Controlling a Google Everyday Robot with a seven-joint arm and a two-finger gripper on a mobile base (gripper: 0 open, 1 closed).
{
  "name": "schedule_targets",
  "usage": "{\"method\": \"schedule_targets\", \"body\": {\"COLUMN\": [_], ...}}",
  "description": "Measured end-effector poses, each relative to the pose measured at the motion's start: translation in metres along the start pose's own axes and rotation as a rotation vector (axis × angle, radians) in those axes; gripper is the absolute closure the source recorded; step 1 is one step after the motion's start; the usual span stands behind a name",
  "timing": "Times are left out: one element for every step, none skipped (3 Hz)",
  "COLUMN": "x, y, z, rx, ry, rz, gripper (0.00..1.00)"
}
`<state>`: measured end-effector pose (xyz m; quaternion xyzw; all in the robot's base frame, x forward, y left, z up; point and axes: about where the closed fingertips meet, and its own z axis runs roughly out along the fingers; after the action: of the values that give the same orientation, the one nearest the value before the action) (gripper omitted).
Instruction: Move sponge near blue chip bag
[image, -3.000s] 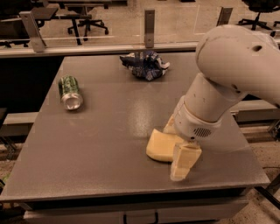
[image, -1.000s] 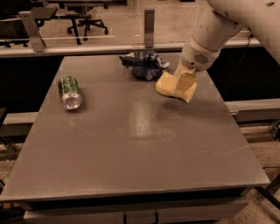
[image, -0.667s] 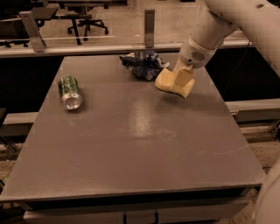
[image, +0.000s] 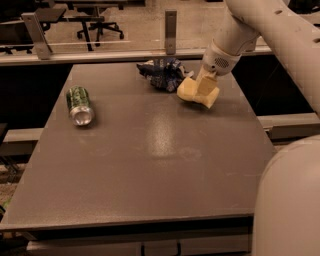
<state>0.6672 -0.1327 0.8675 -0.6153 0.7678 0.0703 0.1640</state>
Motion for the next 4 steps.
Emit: {"method": "schedule_targets", "body": {"x": [-0.001, -0.002, -0.003, -0.004], "y": [-0.003, -0.004, -0.005, -0.007], "z": [0.003, 0.006, 0.01, 0.014], "rx": [0.001, 0.002, 0.002, 0.001], "ry": [-0.003, -0.005, -0.006, -0.008], "rz": [0.001, 0.0, 0.0, -0.001], "gripper": [0.66, 0.42, 0.2, 0.0]}}
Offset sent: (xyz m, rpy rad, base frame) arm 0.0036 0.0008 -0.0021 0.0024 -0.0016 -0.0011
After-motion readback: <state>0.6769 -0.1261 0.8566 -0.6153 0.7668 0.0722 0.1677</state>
